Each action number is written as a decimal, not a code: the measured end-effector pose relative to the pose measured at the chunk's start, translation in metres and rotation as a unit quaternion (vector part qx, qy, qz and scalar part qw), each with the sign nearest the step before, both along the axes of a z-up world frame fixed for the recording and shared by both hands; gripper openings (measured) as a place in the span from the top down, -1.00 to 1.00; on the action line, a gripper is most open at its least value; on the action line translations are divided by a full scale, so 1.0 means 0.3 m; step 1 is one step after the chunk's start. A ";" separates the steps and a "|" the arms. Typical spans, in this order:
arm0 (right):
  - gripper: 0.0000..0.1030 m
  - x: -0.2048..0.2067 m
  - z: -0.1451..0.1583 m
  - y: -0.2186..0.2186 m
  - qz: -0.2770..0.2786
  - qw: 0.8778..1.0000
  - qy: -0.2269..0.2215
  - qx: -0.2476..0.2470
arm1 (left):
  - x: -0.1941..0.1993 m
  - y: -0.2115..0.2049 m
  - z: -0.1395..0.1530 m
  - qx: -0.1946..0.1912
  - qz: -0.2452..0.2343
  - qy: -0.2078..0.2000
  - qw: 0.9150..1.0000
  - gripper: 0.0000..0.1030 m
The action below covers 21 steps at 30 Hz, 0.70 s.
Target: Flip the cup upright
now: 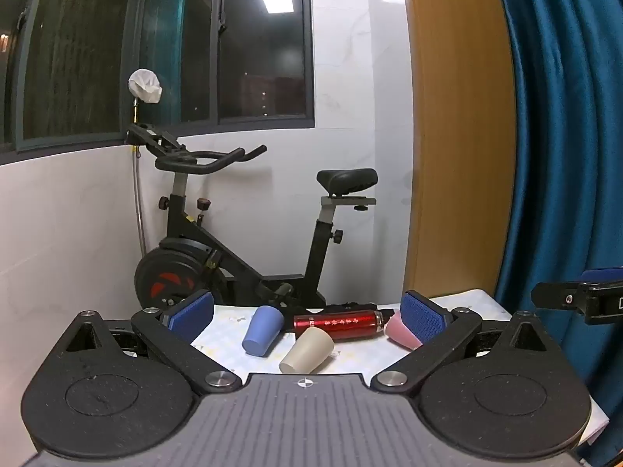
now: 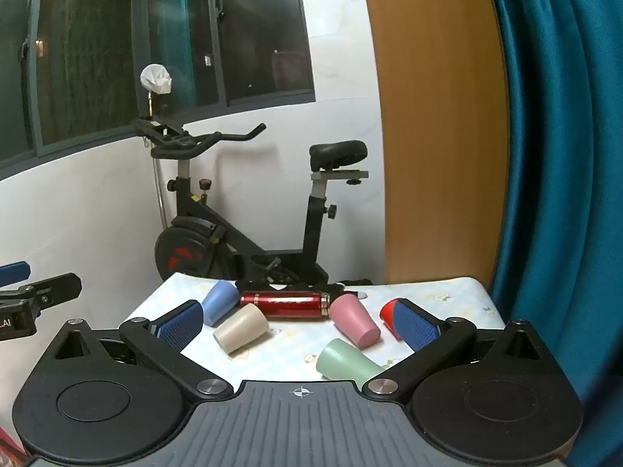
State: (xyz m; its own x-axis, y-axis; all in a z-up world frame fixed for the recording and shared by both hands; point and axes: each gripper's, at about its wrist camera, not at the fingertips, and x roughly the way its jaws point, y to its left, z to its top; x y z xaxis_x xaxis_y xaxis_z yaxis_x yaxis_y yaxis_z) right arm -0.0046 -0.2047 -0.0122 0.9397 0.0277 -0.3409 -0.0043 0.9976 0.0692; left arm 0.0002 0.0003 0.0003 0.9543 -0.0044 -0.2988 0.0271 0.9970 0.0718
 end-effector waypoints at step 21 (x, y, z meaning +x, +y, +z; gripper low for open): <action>-1.00 -0.001 -0.005 0.002 0.000 1.000 0.001 0.004 | 0.008 -0.001 -0.007 0.002 -0.002 0.000 1.000 -1.00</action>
State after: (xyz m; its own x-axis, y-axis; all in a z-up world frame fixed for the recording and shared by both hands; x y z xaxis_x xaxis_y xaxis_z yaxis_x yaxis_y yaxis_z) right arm -0.0048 -0.2040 -0.0136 0.9388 0.0310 -0.3431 -0.0045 0.9970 0.0777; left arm 0.0026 0.0000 -0.0017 0.9541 -0.0079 -0.2993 0.0319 0.9966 0.0754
